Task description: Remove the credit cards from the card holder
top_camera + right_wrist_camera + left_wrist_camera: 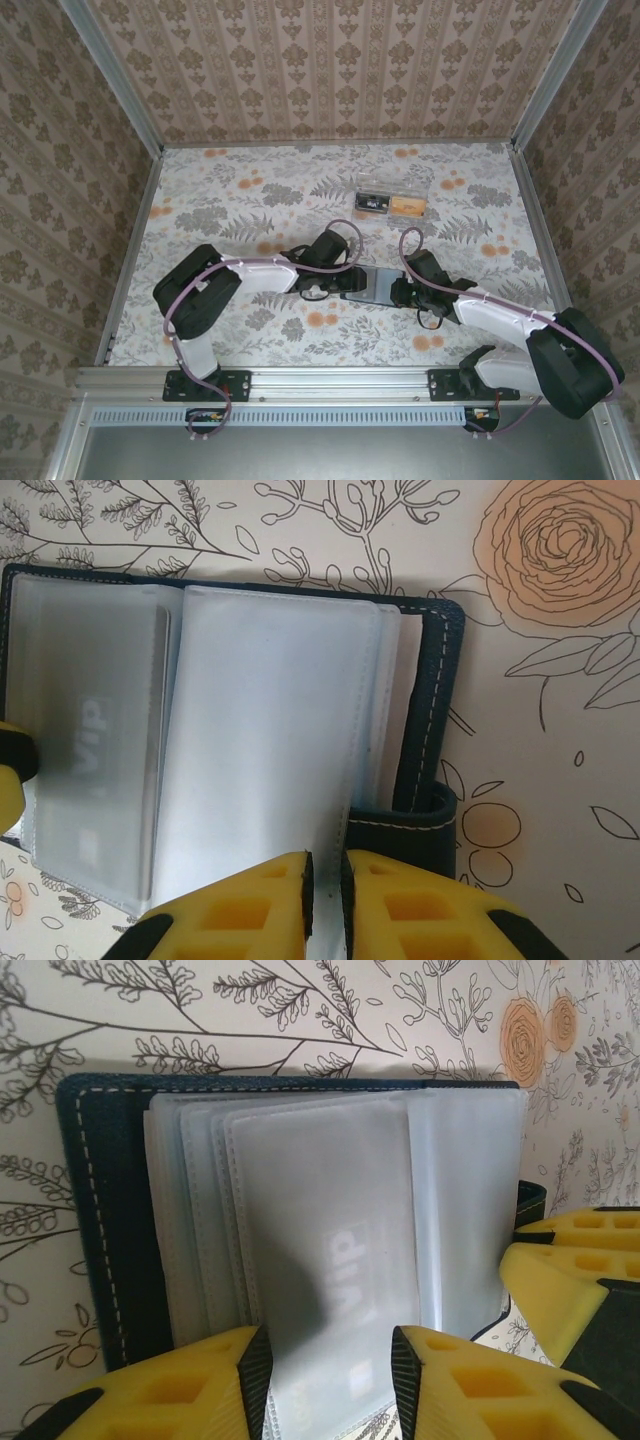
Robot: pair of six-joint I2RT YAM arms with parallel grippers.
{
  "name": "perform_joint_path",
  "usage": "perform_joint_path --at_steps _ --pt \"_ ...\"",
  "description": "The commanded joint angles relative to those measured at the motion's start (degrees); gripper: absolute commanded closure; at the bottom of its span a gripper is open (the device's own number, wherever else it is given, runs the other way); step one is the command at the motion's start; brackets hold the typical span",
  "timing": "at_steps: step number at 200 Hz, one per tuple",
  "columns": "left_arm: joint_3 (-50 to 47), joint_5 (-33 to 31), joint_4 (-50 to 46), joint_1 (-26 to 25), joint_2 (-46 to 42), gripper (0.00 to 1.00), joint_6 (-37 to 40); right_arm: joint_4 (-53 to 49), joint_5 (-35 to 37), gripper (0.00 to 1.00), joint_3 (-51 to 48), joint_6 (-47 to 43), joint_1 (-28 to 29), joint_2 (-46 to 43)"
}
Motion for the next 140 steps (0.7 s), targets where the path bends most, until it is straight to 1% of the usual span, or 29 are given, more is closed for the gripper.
perform_joint_path --at_steps 1,17,60,75,114,140 --pt "1.2 -0.8 -4.4 -0.9 0.8 0.59 -0.3 0.8 -1.0 0.8 1.1 0.1 0.4 0.8" --pt "1.0 -2.7 -5.9 -1.2 -0.7 0.59 0.4 0.9 -0.9 0.8 1.1 0.2 0.4 1.1" --pt "1.1 -4.3 -8.0 -1.2 -3.5 0.58 1.5 -0.5 -0.3 0.8 1.6 0.1 0.4 1.3" --pt "1.0 -5.1 -8.8 -1.2 -4.5 0.58 2.1 -3.6 1.0 0.79 2.3 0.0 0.4 -0.4" --pt "1.2 -4.3 -8.1 -1.3 -4.2 0.57 2.2 -8.2 2.0 0.72 1.6 1.8 0.4 -7.7" --pt "1.4 -3.8 -7.6 -1.3 -3.3 0.57 2.1 -7.5 1.0 0.71 -0.4 3.2 0.3 -8.7"
